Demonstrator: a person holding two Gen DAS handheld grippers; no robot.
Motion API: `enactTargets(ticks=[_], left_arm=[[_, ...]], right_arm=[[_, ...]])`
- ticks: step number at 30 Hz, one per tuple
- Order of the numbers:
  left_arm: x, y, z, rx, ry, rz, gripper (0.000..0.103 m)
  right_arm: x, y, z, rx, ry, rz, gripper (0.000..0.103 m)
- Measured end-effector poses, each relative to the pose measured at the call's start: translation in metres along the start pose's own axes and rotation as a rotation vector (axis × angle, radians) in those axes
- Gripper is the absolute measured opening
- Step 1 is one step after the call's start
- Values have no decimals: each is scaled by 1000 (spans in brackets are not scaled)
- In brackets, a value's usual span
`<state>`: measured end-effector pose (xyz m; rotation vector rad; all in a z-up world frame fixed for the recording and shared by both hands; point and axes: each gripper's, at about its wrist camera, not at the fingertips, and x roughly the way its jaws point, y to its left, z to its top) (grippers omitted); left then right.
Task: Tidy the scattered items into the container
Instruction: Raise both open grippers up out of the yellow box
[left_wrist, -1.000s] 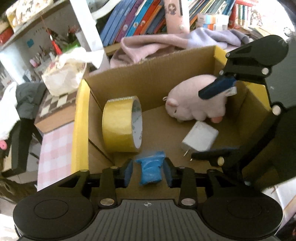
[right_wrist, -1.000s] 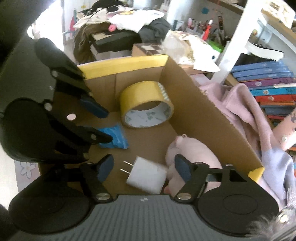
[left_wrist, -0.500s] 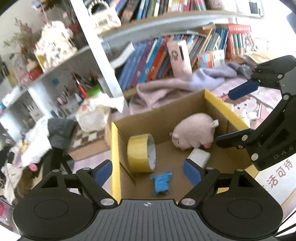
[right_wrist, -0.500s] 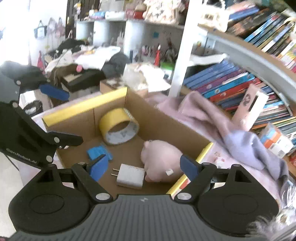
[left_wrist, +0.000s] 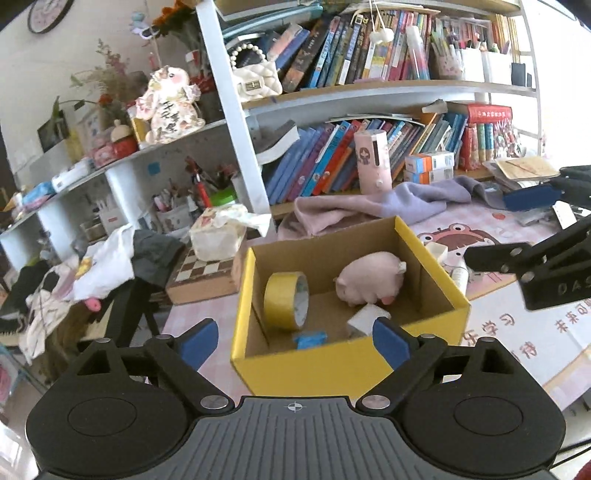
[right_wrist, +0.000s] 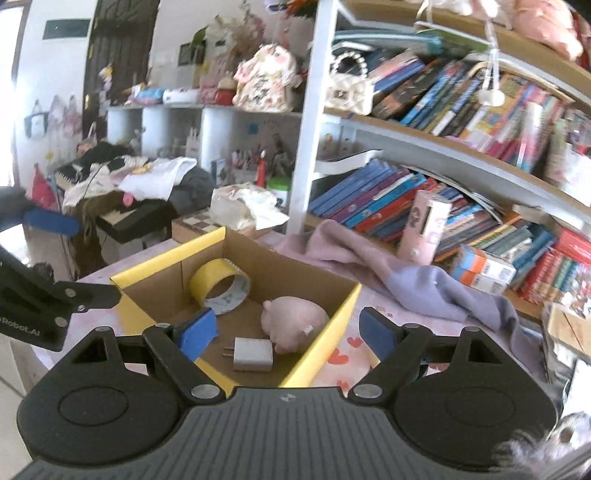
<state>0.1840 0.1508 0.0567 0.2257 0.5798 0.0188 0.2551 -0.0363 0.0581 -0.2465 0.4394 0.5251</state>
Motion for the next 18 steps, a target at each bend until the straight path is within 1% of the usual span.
enactTargets(ticks=[4,10,14,18], left_arm=[[-18,-6,-12,-19,3,-2,93],[-40,-18,-30,-45,19,-31,93],[-50,-27,-45,-80,38,-36,93],[-54,-40,-64,-108,76,-46,93]], right_arm=[[-26,1,-11,23,-14,-35,84],[-58,2,-35,76,-11,-84,84],[-76,5,-54,120,4,-105,84],[-85,16,-73,128,40,-122,84]])
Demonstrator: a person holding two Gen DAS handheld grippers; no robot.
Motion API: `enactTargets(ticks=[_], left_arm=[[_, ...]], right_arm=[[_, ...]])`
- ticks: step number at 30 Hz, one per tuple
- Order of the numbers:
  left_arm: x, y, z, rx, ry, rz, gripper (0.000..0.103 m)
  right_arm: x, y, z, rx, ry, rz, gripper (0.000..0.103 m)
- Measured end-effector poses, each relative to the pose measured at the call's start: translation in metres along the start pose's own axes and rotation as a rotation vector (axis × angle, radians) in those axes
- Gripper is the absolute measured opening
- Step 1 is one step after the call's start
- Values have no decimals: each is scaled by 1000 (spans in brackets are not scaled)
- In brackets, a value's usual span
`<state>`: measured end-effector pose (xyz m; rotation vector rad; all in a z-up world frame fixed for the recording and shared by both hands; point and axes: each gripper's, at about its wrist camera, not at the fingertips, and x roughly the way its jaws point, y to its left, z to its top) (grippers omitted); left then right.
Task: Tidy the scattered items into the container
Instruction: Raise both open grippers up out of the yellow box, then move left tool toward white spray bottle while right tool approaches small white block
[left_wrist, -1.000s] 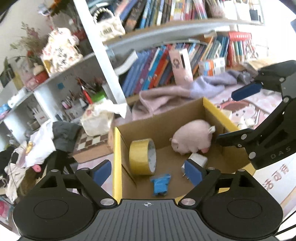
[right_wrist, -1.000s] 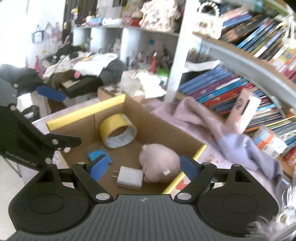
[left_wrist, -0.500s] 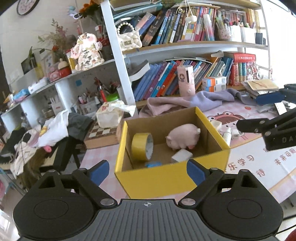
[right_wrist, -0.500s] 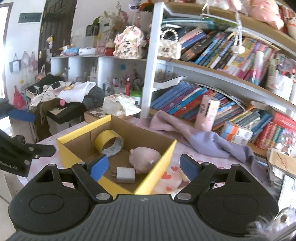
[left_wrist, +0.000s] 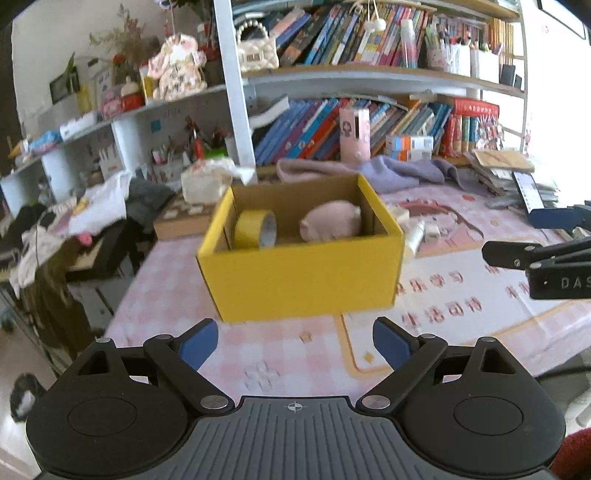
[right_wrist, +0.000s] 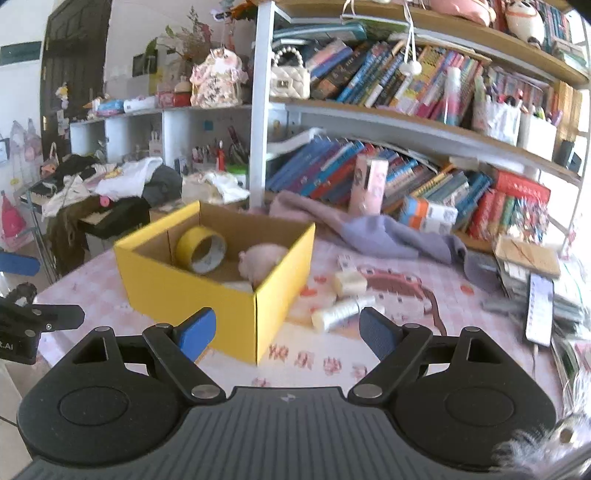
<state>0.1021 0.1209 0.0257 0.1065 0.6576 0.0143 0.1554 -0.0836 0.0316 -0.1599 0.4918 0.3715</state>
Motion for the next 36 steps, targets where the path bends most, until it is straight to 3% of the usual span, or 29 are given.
enactTargets(ticks=[14,26,36], left_arm=[[0,-12,-41,-20,113,-15,93],[10,-28,-50,-18,163,-122,93],[26,-52,-40,39,175,-213,93]], right_arm=[[-6,26,-47,13,185,30,85],[-12,26,-64,13,288,-16,86],[-15,3,-66,46,309,-89,86]])
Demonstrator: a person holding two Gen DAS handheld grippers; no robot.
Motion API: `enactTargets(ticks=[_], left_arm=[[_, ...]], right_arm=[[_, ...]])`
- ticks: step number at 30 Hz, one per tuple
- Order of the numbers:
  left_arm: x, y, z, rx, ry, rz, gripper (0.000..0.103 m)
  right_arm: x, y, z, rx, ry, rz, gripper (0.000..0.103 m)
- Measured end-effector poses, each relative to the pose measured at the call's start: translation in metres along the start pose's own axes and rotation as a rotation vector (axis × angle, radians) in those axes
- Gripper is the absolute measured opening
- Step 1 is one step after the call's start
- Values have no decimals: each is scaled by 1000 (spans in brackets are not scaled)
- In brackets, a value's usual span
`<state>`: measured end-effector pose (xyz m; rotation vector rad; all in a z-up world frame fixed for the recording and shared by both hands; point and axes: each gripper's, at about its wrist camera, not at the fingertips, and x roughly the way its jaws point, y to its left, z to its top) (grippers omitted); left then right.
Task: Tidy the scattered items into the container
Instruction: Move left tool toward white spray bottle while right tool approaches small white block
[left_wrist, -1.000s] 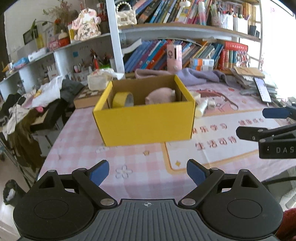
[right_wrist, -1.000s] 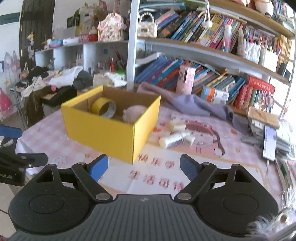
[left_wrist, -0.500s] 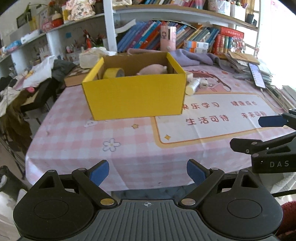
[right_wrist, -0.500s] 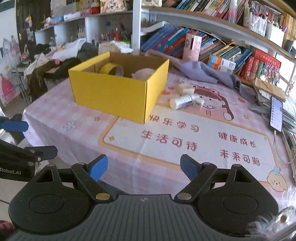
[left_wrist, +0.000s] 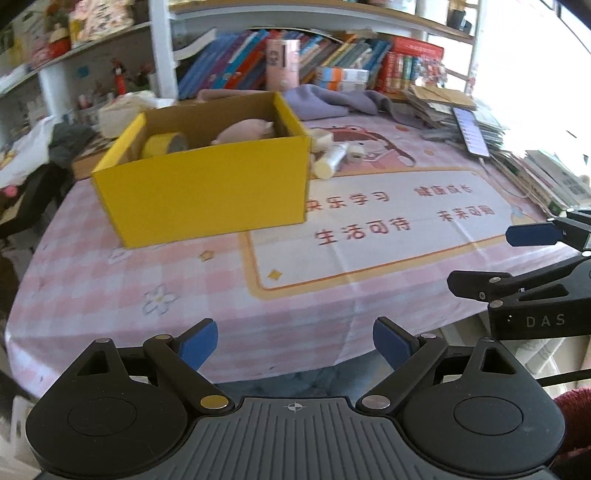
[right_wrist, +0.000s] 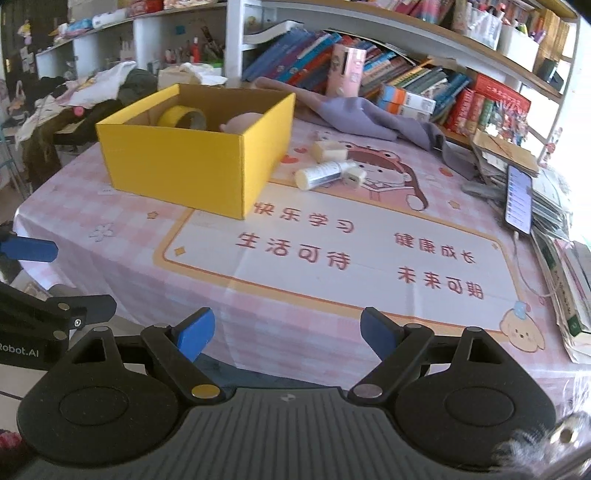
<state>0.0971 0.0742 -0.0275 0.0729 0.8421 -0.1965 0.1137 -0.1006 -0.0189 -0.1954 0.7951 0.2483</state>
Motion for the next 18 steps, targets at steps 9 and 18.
enactTargets(ticks=[9,18], left_arm=[[20,-29,26,92,-30,-74,93],[37,-52,42,173,-62,-78,92]], right_arm=[[3,-37,3,59,-1,-63,86],[16,-69,8,138,-22,-57,83]])
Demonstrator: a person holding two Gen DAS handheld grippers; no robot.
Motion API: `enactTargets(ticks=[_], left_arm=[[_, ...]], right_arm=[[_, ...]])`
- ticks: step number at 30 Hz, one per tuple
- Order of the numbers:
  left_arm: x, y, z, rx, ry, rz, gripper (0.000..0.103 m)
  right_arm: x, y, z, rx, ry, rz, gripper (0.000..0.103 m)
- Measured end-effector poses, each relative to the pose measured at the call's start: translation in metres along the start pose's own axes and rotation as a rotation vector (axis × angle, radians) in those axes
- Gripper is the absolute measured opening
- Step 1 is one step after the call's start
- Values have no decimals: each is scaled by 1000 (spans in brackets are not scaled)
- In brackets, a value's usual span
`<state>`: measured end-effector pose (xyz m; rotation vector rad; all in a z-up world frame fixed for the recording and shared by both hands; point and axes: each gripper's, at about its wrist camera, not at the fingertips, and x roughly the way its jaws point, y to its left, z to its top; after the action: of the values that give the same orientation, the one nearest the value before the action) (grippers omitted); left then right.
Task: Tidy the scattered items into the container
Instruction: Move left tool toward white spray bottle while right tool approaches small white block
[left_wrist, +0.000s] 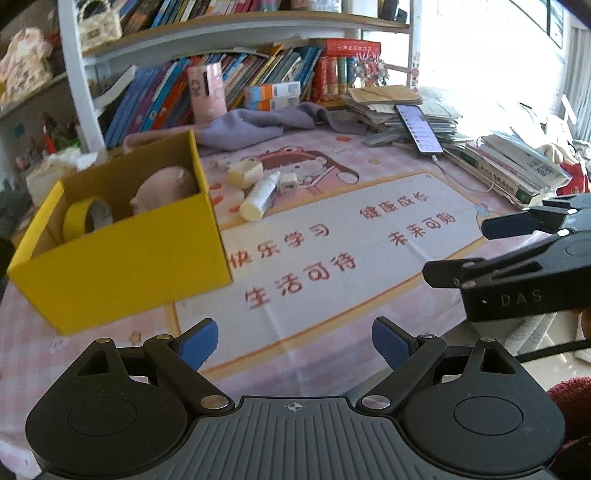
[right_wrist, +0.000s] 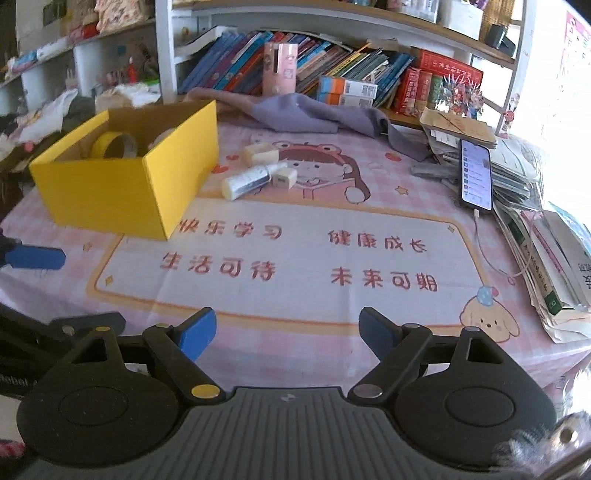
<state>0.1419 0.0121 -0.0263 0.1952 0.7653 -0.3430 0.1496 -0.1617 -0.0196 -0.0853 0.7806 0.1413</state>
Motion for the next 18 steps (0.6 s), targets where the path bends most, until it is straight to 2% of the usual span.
enactTargets(ticks=[6,12,15,18], left_arm=[[15,-11,19,45,-35,49,91],[41,-19,46,63,-69,90,91],[59,-20,60,30,-54,111,90],[76,-23,75,12,-27,118,85]], right_arm=[[18,-14,15,2,-20,39,71],[41,-37,43,-14,-43,74,66],[58,-50,55,-31,-37,90,62],[73,-64,69,-42,-42,121,62]])
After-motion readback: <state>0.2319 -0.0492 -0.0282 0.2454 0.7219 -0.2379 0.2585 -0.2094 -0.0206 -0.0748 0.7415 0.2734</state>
